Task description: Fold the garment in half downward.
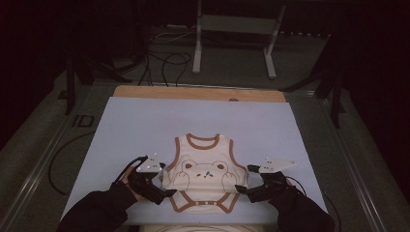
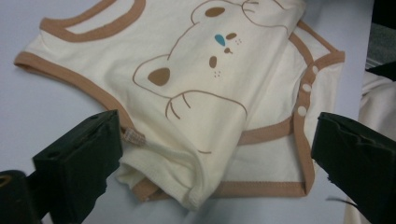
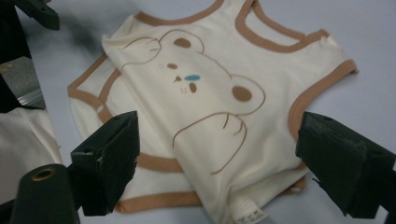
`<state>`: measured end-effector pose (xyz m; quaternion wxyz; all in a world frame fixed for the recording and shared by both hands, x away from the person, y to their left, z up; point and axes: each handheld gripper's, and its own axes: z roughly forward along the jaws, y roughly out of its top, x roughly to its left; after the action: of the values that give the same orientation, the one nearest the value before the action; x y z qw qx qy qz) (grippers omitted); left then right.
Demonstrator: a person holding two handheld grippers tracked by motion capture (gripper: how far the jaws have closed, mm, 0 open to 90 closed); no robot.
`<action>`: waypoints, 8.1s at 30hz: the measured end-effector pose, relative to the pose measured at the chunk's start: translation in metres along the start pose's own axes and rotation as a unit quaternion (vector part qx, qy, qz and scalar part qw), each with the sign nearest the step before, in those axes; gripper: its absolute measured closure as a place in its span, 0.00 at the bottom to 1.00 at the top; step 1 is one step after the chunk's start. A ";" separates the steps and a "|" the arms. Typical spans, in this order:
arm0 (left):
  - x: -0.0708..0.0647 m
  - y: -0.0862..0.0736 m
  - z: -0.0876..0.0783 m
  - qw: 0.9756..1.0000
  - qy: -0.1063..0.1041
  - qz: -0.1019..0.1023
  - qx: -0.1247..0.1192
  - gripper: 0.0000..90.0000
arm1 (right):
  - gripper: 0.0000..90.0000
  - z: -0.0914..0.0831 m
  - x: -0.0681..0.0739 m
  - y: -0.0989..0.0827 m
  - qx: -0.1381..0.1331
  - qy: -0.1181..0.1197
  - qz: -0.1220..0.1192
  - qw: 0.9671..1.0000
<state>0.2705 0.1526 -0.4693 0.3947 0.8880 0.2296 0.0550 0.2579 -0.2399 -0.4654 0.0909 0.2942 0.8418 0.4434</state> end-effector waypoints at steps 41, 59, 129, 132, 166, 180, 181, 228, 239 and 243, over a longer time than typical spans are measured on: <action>0.062 0.056 0.002 0.999 -0.011 0.036 -0.031 0.01 | 0.17 0.033 -0.047 0.067 -0.026 0.002 -0.062 0.998; 0.099 0.052 0.034 1.000 0.006 -0.007 -0.007 0.01 | 0.15 0.075 -0.085 0.061 0.022 0.007 -0.026 0.999; 0.131 0.054 0.107 0.997 0.013 -0.021 0.070 0.95 | 0.91 0.134 -0.112 0.055 0.139 -0.024 -0.024 0.990; 0.131 0.054 0.107 0.997 0.009 -0.021 0.071 0.96 | 0.91 0.134 -0.113 0.054 0.136 -0.023 -0.017 0.990; 0.130 0.086 0.058 1.000 0.008 -0.004 0.009 0.97 | 0.92 0.102 -0.107 0.083 0.089 -0.035 -0.028 0.995; 0.132 0.108 0.035 1.000 0.019 0.007 -0.011 0.97 | 0.92 0.088 -0.109 0.107 0.069 -0.047 -0.041 0.996; 0.132 0.110 0.034 1.000 0.020 0.010 -0.012 0.97 | 0.92 0.087 -0.109 0.109 0.068 -0.046 -0.040 0.996; 0.115 0.137 -0.014 0.995 0.056 0.052 -0.056 0.97 | 0.92 0.049 -0.097 0.160 0.013 -0.084 -0.090 0.992; 0.103 0.128 -0.018 0.996 0.040 0.060 -0.060 0.97 | 0.91 0.043 -0.084 0.147 0.011 -0.075 -0.099 0.992; 0.096 0.125 -0.021 0.995 0.037 0.066 -0.063 0.97 | 0.91 0.039 -0.077 0.142 0.012 -0.070 -0.104 0.992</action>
<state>0.3953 0.1367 -0.3723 0.4366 0.8719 0.1808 0.1283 0.3955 -0.1959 -0.3834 0.1914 0.2362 0.8646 0.4001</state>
